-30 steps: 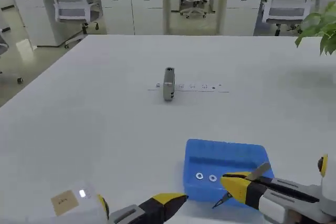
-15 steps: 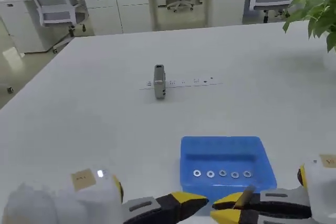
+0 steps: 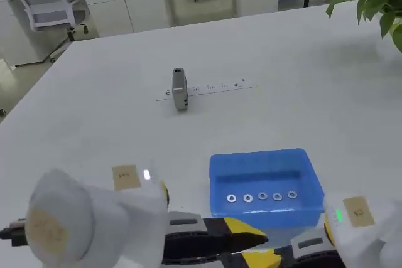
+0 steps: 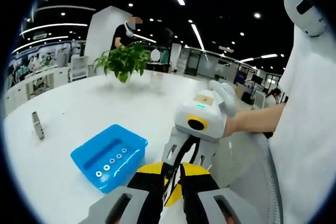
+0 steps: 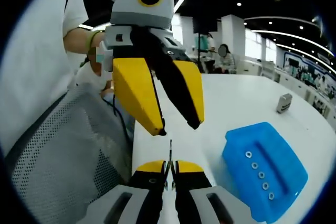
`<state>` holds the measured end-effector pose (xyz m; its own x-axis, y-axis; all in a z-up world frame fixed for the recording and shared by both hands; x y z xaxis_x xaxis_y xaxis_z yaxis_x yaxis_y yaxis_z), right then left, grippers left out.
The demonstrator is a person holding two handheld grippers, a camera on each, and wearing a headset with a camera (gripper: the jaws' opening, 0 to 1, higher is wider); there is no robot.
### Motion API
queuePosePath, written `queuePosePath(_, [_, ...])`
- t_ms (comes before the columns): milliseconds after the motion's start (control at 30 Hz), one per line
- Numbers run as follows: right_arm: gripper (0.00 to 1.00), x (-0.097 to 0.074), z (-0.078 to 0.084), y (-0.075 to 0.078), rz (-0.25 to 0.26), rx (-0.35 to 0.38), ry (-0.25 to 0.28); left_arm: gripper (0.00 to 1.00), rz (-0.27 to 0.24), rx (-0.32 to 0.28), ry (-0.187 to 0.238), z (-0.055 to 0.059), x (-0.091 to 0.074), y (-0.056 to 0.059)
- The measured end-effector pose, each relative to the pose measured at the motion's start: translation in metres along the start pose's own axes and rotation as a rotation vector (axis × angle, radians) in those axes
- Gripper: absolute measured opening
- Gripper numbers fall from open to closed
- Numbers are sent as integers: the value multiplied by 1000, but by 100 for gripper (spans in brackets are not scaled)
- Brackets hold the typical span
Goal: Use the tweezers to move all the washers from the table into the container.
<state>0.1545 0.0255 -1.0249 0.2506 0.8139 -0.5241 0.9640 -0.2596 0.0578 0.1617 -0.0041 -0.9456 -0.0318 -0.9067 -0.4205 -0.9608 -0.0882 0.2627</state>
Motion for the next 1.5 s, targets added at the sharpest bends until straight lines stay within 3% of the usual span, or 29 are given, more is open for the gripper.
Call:
queuePosePath(100, [3,-1,1,1,5,-13,-5,5,27,22,-48,3,6,2])
queuePosePath(200, [3,-2,1,2,9,-15,-5,3,32,71,-129,9,10,0])
queuePosePath(233, [3,-2,2,2,10,-17,-5,1,39,75,-128,9,11,1])
queuePosePath(400, [3,-3,5,3,19,-31,-26,0,62,150,-216,13,12,1])
queuePosePath(600, [3,-4,7,8,37,-16,-31,0,76,164,-248,14,10,-1])
queuePosePath(900, [5,-8,9,20,84,-7,-37,0,45,187,-280,20,4,-9])
queuePosePath(1100, [5,-6,22,21,99,-57,-95,0,34,166,-288,34,9,-15])
queuePosePath(1200, [5,-5,21,22,99,-56,-89,0,32,159,-290,38,7,-17])
queuePosePath(1500, [5,-1,30,16,83,-89,-137,0,31,174,-364,60,8,-18])
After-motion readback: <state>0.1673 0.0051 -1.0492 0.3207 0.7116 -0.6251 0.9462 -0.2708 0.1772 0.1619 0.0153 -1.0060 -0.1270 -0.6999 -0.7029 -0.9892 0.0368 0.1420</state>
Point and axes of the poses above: the centre of the closed fingertips' face, and the gripper's own axes: x roughly forward along the fingers, y roughly to its right, z roughly out of its underside, the point moved 1 cm from there along -x, roughly backward along the fingers, and after that the axes turned 12 degrees about z, right-handed, at the moved point
